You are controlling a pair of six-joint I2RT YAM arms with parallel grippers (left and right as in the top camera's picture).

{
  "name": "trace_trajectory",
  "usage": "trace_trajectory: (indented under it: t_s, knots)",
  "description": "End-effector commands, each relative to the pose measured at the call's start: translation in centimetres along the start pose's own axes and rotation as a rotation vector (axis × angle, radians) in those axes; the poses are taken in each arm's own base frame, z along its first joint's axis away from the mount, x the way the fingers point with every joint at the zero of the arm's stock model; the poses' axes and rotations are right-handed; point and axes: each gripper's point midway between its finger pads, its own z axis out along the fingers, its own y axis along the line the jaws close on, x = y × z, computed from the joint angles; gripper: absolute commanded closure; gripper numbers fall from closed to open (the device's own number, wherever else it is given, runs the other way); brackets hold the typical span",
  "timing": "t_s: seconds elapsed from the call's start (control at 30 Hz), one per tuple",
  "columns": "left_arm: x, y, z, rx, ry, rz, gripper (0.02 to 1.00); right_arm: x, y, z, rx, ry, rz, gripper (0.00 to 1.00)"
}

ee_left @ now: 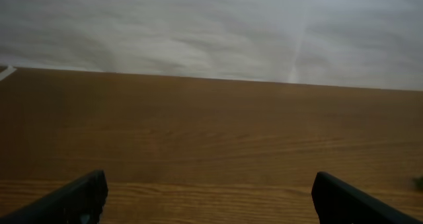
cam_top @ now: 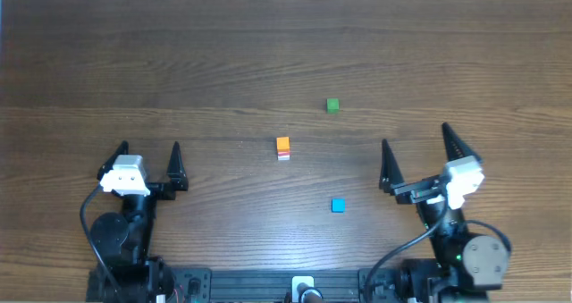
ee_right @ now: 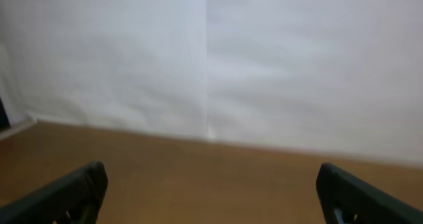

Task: Stack Cubes

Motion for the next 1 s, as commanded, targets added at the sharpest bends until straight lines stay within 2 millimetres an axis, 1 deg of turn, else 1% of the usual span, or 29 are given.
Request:
trace_trajectory:
  t_s: [0.03, 0.13, 0.17, 0.2, 0.23, 0.33, 0.37, 0.4, 0.47, 0.53, 0.6, 0.67, 0.7, 0.73, 0.87, 1.0]
  knots:
    - [0.1, 0.0, 0.0, 0.004, -0.002, 0.014, 0.018, -5.5, 0.9, 3.0, -0.076, 0.079, -0.033, 0.009]
    - [0.1, 0.0, 0.0, 0.004, -0.002, 0.014, 0.018, -6.1, 1.2, 5.8, -0.131, 0.190, 0.012, 0.007]
    - [0.1, 0.0, 0.0, 0.004, -0.001, 0.014, 0.018, -6.0, 1.4, 7.1, -0.143, 0.250, 0.043, 0.007]
    - [0.1, 0.0, 0.0, 0.004, -0.002, 0.014, 0.018, -5.3, 1.7, 8.8, -0.156, 0.336, 0.072, 0.007]
    - [0.1, 0.0, 0.0, 0.004, -0.002, 0.014, 0.018, -4.9, 1.8, 9.5, -0.158, 0.379, 0.082, 0.007]
    - [0.1, 0.0, 0.0, 0.004, -0.001, 0.014, 0.018, -2.4, 2.5, 12.3, -0.114, 0.554, 0.113, 0.009]
    - [0.1, 0.0, 0.0, 0.004, -0.002, 0.014, 0.018, -1.6, 2.7, 12.9, -0.103, 0.597, 0.106, 0.007]
    - [0.1, 0.0, 0.0, 0.004, -0.002, 0.014, 0.020, -0.4, 3.2, 13.8, -0.090, 0.655, 0.091, 0.007]
    - [0.1, 0.0, 0.0, 0.004, -0.002, 0.014, 0.018, 1.6, 3.8, 14.8, -0.063, 0.745, 0.069, 0.007]
    - [0.1, 0.0, 0.0, 0.004, -0.001, 0.014, 0.018, 4.0, 4.1, 15.6, -0.012, 0.841, 0.071, 0.007]
    - [0.1, 0.0, 0.0, 0.004, -0.001, 0.014, 0.020, 7.0, 5.0, 16.5, 0.004, 0.946, 0.090, 0.007]
    - [0.1, 0.0, 0.0, 0.004, -0.002, 0.014, 0.018, 11.4, 5.9, 17.3, 0.035, 1.071, 0.169, 0.009]
    - [0.1, 0.0, 0.0, 0.005, -0.001, 0.014, 0.018, 12.5, 6.2, 17.4, 0.038, 1.103, 0.194, 0.007]
    - [0.1, 0.0, 0.0, 0.004, -0.001, 0.014, 0.018, 14.8, 6.9, 17.4, 0.038, 1.168, 0.245, 0.009]
    - [0.1, 0.0, 0.0, 0.004, -0.001, 0.014, 0.018, 18.5, 6.9, 16.9, 0.105, 1.275, 0.309, 0.007]
    - [0.1, 0.0, 0.0, 0.004, -0.001, 0.014, 0.020, 21.4, 6.9, 16.3, 0.156, 1.353, 0.339, 0.007]
